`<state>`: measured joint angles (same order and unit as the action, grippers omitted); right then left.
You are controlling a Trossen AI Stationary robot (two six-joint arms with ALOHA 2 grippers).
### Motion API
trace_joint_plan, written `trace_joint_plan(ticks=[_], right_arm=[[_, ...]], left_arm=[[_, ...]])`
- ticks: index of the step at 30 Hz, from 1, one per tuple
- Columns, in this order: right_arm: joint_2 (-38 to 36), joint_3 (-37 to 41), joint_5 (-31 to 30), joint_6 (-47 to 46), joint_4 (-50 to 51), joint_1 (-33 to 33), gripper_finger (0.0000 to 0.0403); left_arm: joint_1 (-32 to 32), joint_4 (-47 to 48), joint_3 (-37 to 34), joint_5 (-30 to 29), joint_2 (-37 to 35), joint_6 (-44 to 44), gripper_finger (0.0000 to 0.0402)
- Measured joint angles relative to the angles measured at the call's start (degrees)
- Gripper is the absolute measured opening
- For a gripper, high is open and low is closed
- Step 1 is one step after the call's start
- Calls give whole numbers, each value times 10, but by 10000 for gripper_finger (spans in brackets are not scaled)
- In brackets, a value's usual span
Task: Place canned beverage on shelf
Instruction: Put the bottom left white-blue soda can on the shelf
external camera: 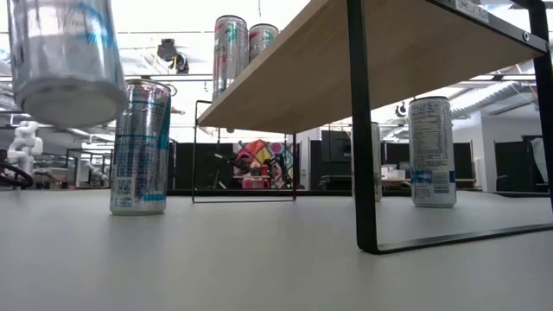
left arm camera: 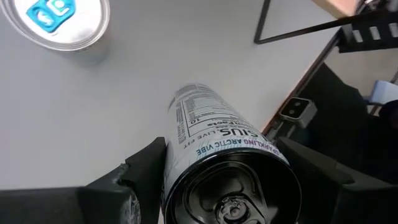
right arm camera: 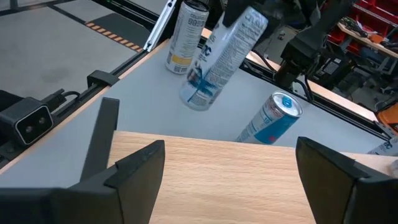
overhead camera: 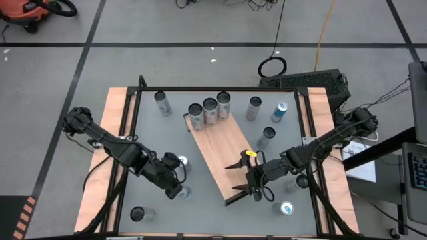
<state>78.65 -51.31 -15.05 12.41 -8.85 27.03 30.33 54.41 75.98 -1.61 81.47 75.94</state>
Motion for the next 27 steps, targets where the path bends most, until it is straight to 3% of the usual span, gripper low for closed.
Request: trace_joint_plan(ticks=[10, 27], right_arm=[[0, 0, 2, 1, 1, 0, 297], [0, 0, 19, 4, -96, -12, 297]], left_arm=[[0, 37, 33, 5, 0, -6, 253], [0, 91, 102, -22, 0, -125, 253]])
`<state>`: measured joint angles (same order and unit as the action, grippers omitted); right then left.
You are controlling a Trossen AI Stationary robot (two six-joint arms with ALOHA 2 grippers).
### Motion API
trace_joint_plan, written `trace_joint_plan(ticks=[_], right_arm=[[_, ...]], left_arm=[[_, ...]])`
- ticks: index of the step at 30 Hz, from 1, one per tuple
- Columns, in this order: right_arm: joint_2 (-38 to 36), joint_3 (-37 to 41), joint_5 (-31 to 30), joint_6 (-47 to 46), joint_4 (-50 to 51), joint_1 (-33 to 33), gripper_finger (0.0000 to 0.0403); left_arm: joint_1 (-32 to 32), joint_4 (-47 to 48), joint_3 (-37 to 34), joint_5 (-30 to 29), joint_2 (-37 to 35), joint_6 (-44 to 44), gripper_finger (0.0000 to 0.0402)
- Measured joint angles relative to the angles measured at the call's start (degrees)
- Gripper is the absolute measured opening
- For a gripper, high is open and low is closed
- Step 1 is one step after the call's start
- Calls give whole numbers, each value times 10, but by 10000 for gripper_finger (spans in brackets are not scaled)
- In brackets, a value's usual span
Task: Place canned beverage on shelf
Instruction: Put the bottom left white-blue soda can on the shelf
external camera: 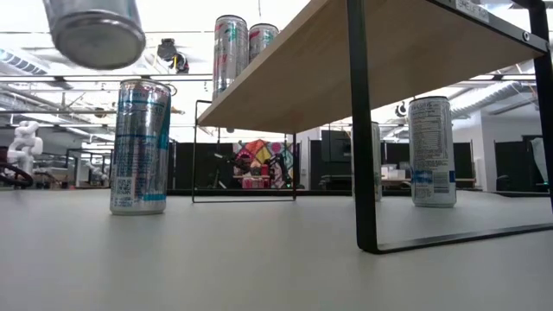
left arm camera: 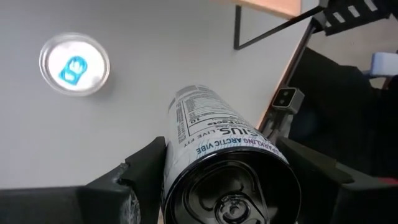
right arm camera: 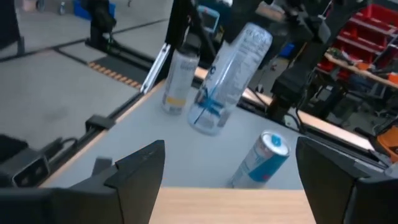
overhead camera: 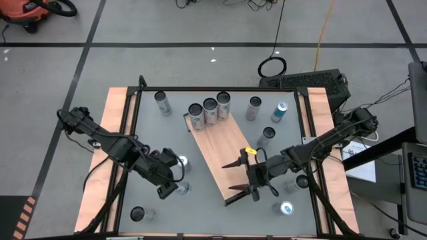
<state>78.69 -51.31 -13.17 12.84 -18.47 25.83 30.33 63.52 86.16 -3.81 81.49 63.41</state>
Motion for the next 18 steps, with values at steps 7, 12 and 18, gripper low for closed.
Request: trace_joint_plan(ticks=[7, 12, 18], right_arm=[[10, 0, 0, -40, -19, -8, 297], [47, -28, 12, -94, -15, -19, 297], [116, -125, 60, -125, 47, -40, 297]], left_arm=[[-1, 0, 10, -23, 0, -56, 253], [-9, 1, 24, -31, 0, -94, 253], [-21, -1, 50, -46, 0, -158, 253]])
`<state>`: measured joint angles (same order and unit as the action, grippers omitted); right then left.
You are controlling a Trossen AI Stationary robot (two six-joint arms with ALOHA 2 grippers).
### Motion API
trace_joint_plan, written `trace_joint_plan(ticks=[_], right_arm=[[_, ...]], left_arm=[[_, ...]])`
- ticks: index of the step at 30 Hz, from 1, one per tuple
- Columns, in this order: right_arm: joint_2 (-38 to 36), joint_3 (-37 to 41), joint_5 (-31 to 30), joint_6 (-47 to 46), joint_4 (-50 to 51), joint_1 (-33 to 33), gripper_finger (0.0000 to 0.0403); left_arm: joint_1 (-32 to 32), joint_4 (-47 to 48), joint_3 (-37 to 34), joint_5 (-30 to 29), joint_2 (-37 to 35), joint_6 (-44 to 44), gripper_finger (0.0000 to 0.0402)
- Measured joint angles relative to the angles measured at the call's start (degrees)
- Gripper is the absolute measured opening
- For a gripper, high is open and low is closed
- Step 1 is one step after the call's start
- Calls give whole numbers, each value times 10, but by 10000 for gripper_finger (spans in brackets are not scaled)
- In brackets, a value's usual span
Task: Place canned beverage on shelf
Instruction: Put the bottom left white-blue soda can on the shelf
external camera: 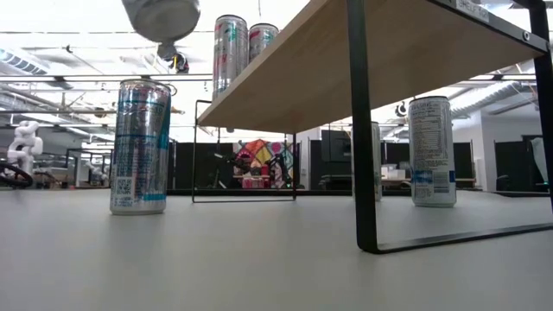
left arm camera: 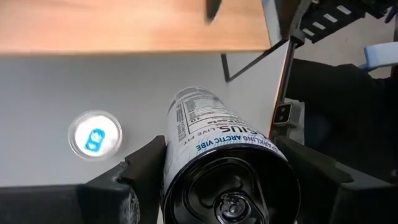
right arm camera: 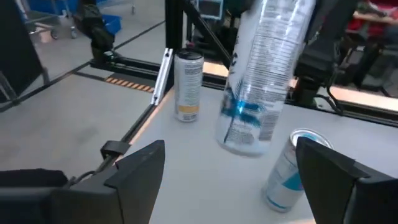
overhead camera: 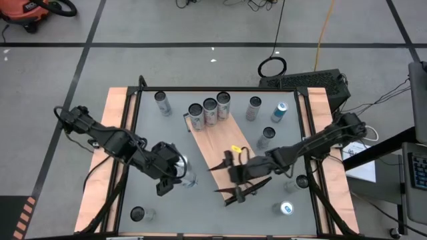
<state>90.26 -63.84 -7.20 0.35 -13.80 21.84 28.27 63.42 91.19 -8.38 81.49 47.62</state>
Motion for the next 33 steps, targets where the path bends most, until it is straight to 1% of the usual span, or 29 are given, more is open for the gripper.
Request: trace_joint_plan(ticks=[6, 9, 11, 16, 19, 22, 26, 29, 33], right_arm=[[51, -83, 0, -5, 66, -24, 297], [63, -106, 0, -8, 73, -34, 297], [63, -111, 2, -8, 72, -41, 297], [63, -114, 64, -23, 72, -65, 297], [63, -114, 88, -29, 72, -77, 297], [63, -114, 90, -29, 72, -84, 297], [63, -114, 93, -24, 72, -92, 297], [63, -114, 111, -17, 71, -96, 297], [63, -114, 133, -10, 70, -98, 297]], left_arm=[[-6, -4, 19, -14, 0, -82, 253], [-6, -12, 20, -24, 0, -129, 253], [-6, -19, 21, -28, 0, -152, 253], [-5, -15, 21, -42, 0, -214, 253], [-5, -18, 21, -54, 0, -254, 253], [-5, -30, 21, -64, 0, -302, 253], [-6, -73, 21, -70, 0, -361, 253], [-6, -107, 21, -71, 0, -401, 254], [-5, -115, 21, -71, 0, -445, 254]])
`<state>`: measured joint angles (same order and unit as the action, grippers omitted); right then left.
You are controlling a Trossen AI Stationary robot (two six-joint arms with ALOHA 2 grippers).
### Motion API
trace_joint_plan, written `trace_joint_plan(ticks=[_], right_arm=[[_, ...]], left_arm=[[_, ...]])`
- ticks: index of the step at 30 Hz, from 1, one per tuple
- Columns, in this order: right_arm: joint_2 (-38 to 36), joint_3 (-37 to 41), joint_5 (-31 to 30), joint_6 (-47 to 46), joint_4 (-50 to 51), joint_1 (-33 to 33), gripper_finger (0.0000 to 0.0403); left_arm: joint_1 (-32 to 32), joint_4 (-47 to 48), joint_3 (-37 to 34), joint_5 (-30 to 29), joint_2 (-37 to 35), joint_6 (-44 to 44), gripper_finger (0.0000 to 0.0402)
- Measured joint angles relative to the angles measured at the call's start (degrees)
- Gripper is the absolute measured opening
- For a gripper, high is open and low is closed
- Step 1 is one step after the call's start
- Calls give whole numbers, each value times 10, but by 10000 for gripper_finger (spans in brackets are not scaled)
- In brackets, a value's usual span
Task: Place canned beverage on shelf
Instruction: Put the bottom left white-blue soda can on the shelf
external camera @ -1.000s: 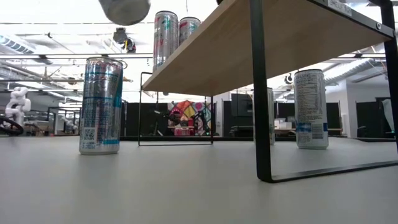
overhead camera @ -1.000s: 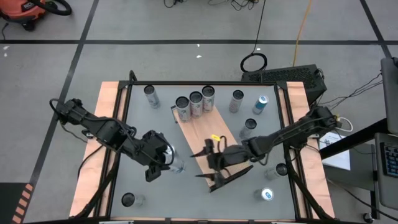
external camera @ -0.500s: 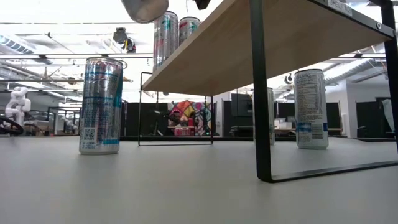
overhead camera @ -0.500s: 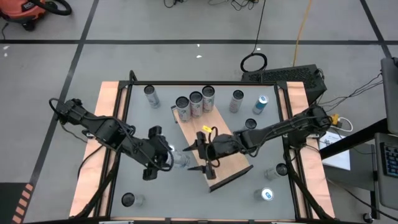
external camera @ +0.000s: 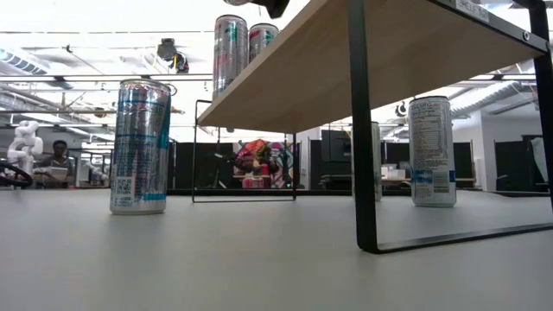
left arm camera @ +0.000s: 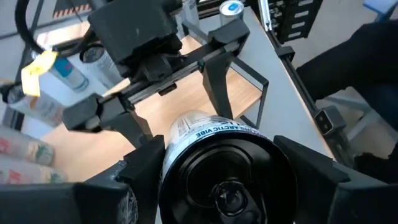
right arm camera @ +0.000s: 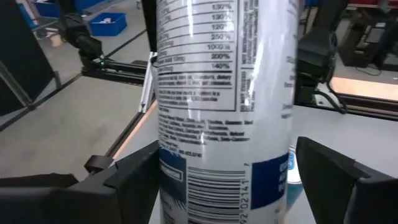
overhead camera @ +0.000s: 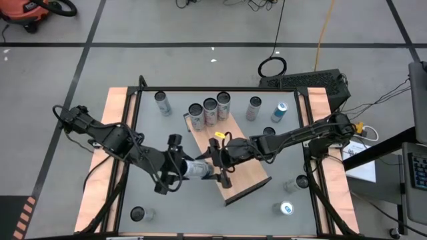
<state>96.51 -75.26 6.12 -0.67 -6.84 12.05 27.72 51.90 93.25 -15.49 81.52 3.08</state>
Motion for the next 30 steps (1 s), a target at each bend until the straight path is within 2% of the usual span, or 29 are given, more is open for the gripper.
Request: trace_joint_plan(ticks=[7, 11, 15, 20, 24, 30], right_arm=[[0, 0, 34, 3, -2, 0, 290], [0, 0, 44, 3, -2, 0, 264], [0, 0, 44, -1, 0, 0, 232], [0, 1, 44, -1, 4, 0, 204], [0, 1, 47, 1, 3, 0, 205], [-6, 1, 44, 10, 13, 0, 205]], left_arm=[[0, -11, 0, -1, 0, -80, 254], [1, -21, 0, -9, 7, -128, 254], [0, -21, 0, -9, 12, -135, 254], [2, -18, 0, -8, 16, -124, 254], [5, -20, 0, -15, 16, -99, 256], [6, -45, 0, -60, 17, -25, 301]])
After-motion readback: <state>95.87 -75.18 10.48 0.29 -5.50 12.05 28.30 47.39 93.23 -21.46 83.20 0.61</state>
